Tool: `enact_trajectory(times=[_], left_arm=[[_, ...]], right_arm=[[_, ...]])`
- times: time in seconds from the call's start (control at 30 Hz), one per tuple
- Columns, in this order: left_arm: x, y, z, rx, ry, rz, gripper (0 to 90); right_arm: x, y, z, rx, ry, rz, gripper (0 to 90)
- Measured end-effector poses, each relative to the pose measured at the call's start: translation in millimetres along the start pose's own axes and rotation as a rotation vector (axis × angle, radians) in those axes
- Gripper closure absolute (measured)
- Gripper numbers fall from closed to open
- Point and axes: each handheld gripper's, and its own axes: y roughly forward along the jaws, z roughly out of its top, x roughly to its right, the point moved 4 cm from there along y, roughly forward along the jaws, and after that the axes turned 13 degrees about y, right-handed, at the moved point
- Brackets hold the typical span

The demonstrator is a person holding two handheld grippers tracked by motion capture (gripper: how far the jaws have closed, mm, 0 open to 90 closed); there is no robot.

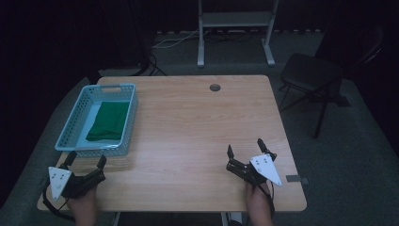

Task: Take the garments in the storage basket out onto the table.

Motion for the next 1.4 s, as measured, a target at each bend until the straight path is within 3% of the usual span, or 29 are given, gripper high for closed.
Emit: enact_trajectory(times=[0.13, 0.37, 0.47, 0.57, 0.73, 0.83, 0.93, 1.03, 1.4], left_arm=[[0.0, 0.3, 0.0, -0.003, 0.001, 0.009, 0.0], [3.8, 0.1, 1.0, 0.009, 0.000, -0.011, 0.0], [3.2, -2.0, 1.8, 0.005, 0.017, 0.000, 0.0], [0.2, -5.8, 10.1, 0.037, 0.011, 0.021, 0.0], [-0.9, -4.8, 12.2, 0.023, 0.028, 0.027, 0.0], [-1.5, -3.9, 10.7, 0.004, -0.002, 0.003, 0.0], [-2.1, -2.0, 8.3, -0.036, -0.056, -0.053, 0.0], [-3.4, -2.2, 12.6, -0.032, -0.075, -0.068, 0.0], [-5.2, -9.7, 29.8, -0.029, -0.049, -0.036, 0.0]], right_arm=[[-0.1, 0.0, 0.0, 0.001, 0.000, 0.002, 0.9], [0.0, 0.0, 0.0, 0.000, -0.001, 0.001, 0.9], [0.1, 0.0, 0.0, 0.000, -0.001, 0.001, 0.9], [0.0, 0.0, 0.0, 0.000, -0.001, 0.001, 0.9], [-0.2, -0.1, 0.0, 0.000, 0.000, 0.002, 0.9], [-0.1, -0.2, 0.0, 0.000, -0.002, 0.001, 0.9], [-0.2, -0.3, 0.0, 0.000, -0.002, 0.001, 0.9], [-0.2, -0.2, 0.0, 0.000, -0.002, 0.001, 1.0], [-0.4, -0.3, -0.1, -0.002, 0.001, 0.014, 0.9]])
